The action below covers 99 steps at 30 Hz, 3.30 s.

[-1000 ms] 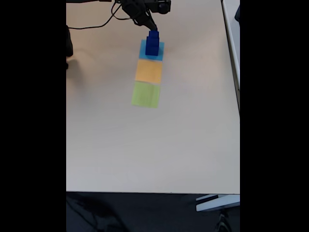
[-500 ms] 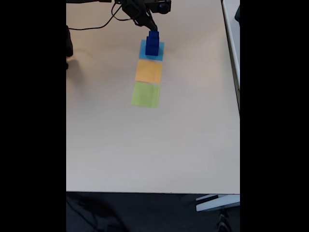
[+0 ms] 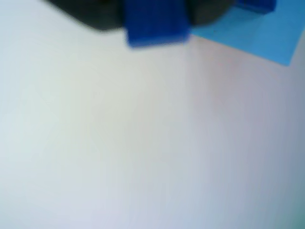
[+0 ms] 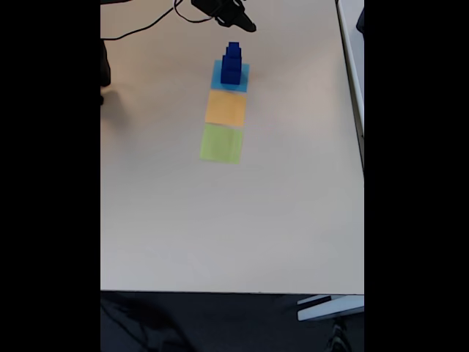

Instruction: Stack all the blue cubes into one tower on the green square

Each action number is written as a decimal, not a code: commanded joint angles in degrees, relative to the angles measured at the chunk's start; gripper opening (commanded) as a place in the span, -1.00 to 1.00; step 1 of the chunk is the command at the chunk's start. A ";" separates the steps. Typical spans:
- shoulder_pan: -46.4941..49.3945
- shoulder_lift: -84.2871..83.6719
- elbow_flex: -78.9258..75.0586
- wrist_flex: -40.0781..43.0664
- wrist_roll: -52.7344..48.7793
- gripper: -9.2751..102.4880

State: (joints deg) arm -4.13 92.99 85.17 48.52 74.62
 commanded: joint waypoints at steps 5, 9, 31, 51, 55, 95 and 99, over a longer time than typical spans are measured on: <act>5.80 5.71 4.22 0.62 -0.62 -0.83; 8.79 7.38 8.35 0.53 -0.09 -0.83; 11.60 9.76 33.05 -20.04 0.88 -0.83; 13.36 5.10 45.70 -40.61 -0.70 -0.83; 13.36 2.99 46.49 -43.24 -0.09 -0.83; 11.69 -6.59 49.57 -54.58 3.96 -0.81; 11.87 -6.77 50.01 -54.93 4.22 -0.79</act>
State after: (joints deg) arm 8.17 86.04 135.35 -5.10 78.22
